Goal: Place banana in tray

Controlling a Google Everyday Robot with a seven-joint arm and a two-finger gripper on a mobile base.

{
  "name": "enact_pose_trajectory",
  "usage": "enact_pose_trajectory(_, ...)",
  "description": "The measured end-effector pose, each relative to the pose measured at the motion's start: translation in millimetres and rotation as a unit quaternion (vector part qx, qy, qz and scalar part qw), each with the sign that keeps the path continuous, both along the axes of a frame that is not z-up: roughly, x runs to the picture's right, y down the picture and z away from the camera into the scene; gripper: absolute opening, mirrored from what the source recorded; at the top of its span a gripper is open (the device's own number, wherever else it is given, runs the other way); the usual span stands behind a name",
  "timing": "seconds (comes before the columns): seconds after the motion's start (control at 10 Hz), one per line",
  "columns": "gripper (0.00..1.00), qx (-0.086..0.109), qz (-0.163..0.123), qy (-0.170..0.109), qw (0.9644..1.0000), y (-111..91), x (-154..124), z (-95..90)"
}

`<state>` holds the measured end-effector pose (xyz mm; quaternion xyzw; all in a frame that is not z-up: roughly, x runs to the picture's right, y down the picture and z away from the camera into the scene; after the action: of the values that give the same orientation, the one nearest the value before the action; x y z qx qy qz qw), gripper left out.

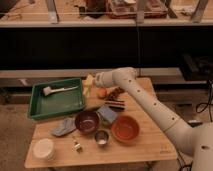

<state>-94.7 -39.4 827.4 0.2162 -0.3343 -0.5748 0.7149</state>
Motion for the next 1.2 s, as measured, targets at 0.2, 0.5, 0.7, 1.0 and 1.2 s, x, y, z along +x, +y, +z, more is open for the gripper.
enact_pose_trajectory(0.2,0.14,-0.005,0.001,-0.002,1.0,3,-24,5.9)
enact_pose_trajectory(0.5,0.47,-0.013,-0.019,0.016,0.9996,16,-69,15.7)
enact_pose_trajectory(0.7,0.65,-0.016,-0.038,0.015,0.999,22,-82,16.9)
enact_pose_trajectory(1.0,0.8,-0.034,-0.064,-0.003,0.9974,29,-103,16.4)
enact_pose_trajectory(1.2,0.8,-0.044,-0.077,-0.014,0.996,31,-118,13.4)
